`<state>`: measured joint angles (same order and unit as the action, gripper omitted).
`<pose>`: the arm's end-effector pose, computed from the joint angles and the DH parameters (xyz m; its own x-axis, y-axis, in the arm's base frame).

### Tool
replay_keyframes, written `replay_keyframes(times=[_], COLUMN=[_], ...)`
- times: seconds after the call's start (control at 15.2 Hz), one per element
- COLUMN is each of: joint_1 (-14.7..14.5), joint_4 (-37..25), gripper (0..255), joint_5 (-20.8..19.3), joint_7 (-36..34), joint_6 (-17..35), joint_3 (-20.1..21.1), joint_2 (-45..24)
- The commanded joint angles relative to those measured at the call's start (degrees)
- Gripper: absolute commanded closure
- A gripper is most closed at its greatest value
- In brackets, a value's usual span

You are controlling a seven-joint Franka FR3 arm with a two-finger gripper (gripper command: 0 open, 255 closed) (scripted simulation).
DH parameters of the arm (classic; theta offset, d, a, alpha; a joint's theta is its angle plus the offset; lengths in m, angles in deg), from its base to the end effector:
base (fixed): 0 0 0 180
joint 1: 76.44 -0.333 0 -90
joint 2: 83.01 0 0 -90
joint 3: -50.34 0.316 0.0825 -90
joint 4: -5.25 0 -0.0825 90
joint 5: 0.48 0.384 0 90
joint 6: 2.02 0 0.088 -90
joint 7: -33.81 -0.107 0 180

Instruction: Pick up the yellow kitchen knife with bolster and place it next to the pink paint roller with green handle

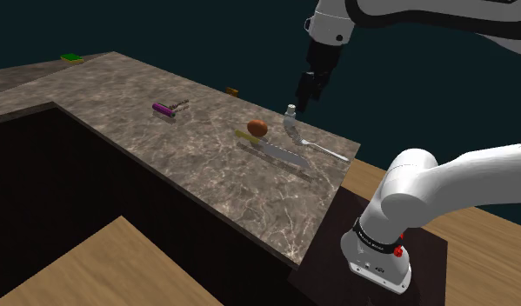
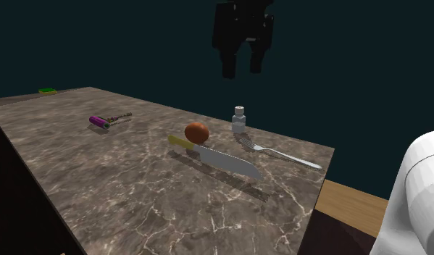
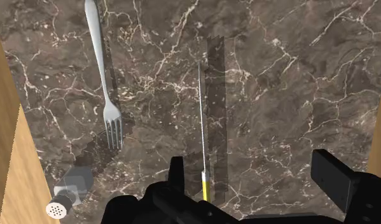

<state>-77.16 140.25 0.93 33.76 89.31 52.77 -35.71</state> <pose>0.2981 0.0234 0.6042 0.9971 0.0418 0.0629 0.0414 -0.9991 0.0065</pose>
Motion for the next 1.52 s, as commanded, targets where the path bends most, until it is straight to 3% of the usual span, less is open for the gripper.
replay_keyframes(times=[0.0,0.53,1.06,1.45], joint_1=[0.0,0.12,-0.29,-0.49], joint_4=[0.0,3.3,2.15,5.0], gripper=[0,0,0,0], joint_5=[0.0,1.17,3.81,4.23], joint_7=[0.0,3.78,8.41,8.68], joint_6=[0.0,11.74,22.09,26.34], joint_3=[0.0,-3.24,-5.95,-5.81], joint_2=[0.0,-13.28,-29.93,-31.41])
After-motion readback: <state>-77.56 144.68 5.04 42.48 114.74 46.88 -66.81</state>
